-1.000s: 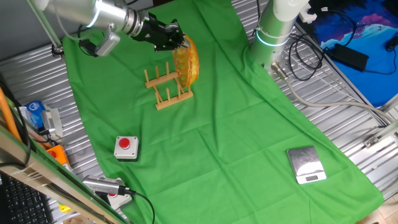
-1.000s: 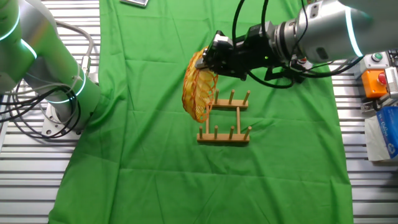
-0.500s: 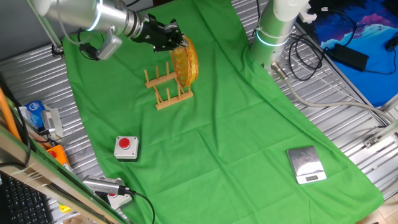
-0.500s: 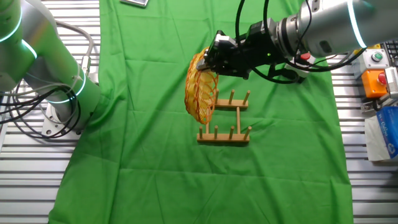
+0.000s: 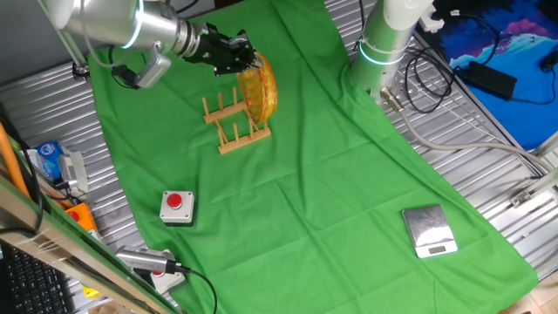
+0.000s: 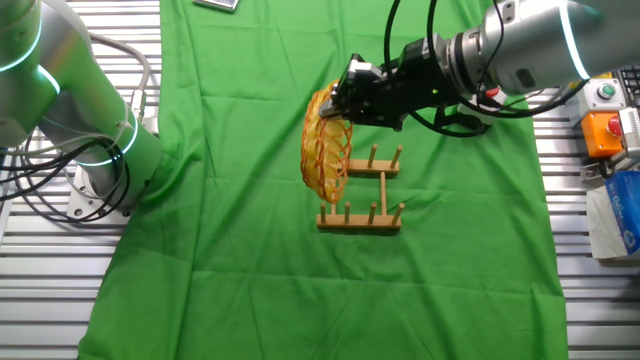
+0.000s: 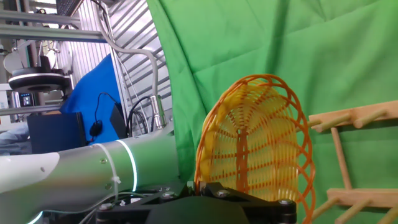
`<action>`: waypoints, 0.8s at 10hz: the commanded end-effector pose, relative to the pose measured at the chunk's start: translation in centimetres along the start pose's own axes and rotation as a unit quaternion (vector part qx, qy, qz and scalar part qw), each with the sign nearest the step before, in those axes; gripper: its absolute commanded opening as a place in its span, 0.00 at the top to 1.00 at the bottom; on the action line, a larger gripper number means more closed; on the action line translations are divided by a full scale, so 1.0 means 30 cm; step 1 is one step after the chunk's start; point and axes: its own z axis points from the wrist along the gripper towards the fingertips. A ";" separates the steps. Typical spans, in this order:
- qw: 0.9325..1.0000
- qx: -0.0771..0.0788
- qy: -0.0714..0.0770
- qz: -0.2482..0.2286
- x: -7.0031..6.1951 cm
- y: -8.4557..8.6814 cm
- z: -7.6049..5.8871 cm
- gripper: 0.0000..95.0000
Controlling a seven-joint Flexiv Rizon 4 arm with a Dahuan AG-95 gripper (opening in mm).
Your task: Put the dish on the dish rack
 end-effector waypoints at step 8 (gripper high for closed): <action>0.997 -0.041 0.016 -0.066 -0.004 -0.036 0.013 1.00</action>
